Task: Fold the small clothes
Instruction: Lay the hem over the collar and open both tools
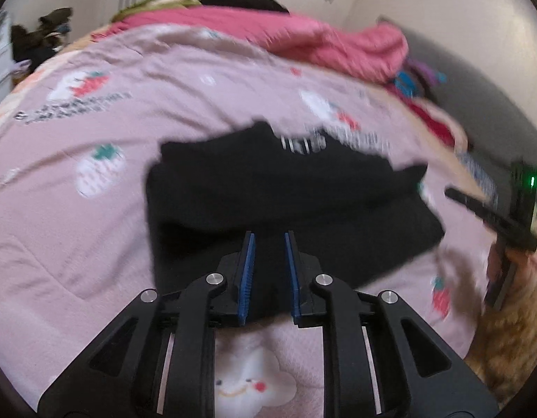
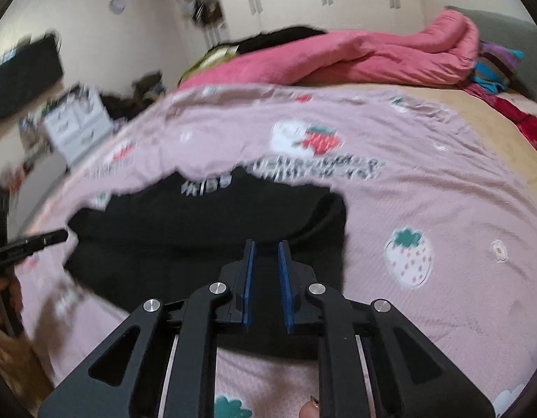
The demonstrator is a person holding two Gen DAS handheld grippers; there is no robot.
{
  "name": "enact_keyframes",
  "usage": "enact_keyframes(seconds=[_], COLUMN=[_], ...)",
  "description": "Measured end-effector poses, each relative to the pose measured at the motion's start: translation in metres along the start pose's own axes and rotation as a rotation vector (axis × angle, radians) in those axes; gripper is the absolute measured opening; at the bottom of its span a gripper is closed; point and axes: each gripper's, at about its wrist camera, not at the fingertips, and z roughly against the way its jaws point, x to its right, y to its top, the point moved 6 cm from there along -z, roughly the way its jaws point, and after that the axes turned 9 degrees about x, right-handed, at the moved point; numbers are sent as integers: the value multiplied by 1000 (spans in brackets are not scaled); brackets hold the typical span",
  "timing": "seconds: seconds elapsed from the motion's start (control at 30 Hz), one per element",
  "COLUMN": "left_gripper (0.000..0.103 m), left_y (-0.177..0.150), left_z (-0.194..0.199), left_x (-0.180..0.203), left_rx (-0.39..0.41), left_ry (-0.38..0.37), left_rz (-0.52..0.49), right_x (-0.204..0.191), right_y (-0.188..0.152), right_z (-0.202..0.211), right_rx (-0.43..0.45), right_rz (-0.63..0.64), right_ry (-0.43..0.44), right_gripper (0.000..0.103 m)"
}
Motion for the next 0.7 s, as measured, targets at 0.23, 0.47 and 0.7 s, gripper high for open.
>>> enact_keyframes(seconds=[0.23,0.47,0.7], left_gripper=[11,11,11], left_y=[-13,8,36], left_z=[-41,-67,-83], left_x=[-6,-22,-38], left_rx=[-40,-30,2], left_ry=[95,128,143], left_rz=[-66,-75,-49], right_x=[0,8,24], right_y=[-26,-4,22], right_z=[-56,-87,-113], right_rx=[-118,-116,-111], right_rz=[44,-7,-61], right_ry=[-63,-48,-68], right_gripper=[13,13,13])
